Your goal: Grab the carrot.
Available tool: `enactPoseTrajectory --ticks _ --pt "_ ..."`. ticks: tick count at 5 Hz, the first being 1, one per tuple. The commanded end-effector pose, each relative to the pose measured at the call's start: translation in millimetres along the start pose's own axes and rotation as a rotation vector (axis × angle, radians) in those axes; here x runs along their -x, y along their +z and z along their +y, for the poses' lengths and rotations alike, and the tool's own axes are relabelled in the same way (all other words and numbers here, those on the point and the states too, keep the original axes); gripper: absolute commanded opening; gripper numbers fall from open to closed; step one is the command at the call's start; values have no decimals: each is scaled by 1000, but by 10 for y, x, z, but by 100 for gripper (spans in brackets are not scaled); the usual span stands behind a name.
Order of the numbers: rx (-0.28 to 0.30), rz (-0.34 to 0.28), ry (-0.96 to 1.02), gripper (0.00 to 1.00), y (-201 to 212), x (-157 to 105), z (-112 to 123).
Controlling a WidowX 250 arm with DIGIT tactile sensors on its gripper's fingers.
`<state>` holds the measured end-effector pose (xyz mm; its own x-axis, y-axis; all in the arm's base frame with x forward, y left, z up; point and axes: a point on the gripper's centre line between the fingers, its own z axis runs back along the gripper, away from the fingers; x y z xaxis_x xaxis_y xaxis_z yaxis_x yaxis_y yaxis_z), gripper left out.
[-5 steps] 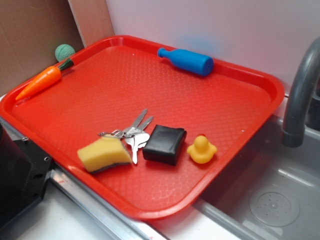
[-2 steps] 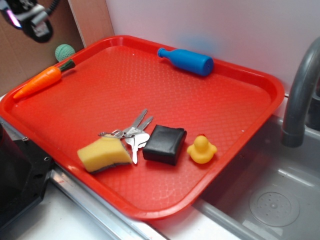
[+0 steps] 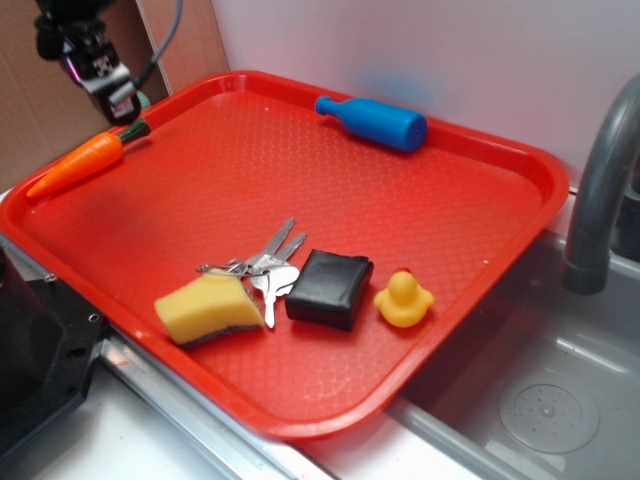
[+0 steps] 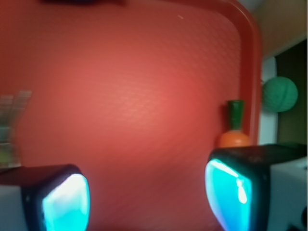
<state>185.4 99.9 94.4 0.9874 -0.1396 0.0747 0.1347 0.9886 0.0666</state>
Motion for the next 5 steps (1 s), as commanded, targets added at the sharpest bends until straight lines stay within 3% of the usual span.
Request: enactPoseTrajectory --ticks 1,2,3,5 --pt "-7 -26 65 100 -298 -40 603" --pt "30 -33 85 100 -398 21 676" --pt "28 13 57 100 -517 12 580" --pt "-9 -23 84 100 -362 96 672"
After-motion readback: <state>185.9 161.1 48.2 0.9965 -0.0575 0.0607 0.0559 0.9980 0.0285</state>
